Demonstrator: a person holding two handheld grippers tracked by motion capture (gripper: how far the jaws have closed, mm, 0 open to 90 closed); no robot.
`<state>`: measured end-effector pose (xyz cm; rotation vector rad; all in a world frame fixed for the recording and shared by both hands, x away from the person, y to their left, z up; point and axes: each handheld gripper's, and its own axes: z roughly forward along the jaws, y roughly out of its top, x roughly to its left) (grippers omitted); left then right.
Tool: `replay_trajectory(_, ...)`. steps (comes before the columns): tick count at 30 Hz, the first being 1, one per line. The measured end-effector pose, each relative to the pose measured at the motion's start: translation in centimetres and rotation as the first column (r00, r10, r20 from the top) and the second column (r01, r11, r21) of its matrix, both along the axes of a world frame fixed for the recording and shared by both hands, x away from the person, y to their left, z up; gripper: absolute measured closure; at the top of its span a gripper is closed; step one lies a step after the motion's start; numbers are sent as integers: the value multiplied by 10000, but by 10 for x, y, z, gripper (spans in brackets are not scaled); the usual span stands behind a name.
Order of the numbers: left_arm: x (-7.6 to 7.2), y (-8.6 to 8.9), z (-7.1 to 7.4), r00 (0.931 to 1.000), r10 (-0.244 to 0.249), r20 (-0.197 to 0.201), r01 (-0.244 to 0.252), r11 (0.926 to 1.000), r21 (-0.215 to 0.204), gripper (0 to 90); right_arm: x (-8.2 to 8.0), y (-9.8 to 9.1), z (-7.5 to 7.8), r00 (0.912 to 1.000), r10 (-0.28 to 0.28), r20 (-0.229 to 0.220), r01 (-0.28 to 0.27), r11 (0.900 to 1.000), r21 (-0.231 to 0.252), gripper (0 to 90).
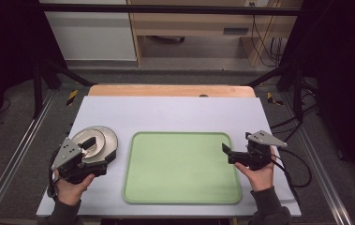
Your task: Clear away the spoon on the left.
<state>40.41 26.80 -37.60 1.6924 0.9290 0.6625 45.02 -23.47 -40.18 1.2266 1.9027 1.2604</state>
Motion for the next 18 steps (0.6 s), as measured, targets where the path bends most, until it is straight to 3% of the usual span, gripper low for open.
replay_trajectory(18, -6, 23, 2, 9993, 382, -10, -382, 9992, 148, 129, 0, 2, 0, 9999, 98, -114, -98, 9999, -55, 22)
